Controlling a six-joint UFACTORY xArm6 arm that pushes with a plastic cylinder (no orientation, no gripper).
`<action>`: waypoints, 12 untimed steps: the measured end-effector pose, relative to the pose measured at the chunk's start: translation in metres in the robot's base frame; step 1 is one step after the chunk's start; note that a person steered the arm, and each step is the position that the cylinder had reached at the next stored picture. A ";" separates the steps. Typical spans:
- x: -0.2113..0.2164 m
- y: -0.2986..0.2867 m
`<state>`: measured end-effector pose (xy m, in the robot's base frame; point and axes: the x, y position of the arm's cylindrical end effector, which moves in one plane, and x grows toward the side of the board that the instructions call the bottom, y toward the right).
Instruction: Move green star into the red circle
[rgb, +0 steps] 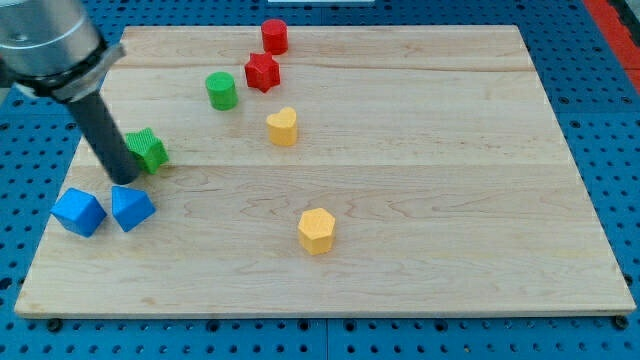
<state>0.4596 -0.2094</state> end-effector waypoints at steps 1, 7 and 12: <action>-0.036 0.001; -0.106 0.018; -0.124 0.081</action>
<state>0.3358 -0.1280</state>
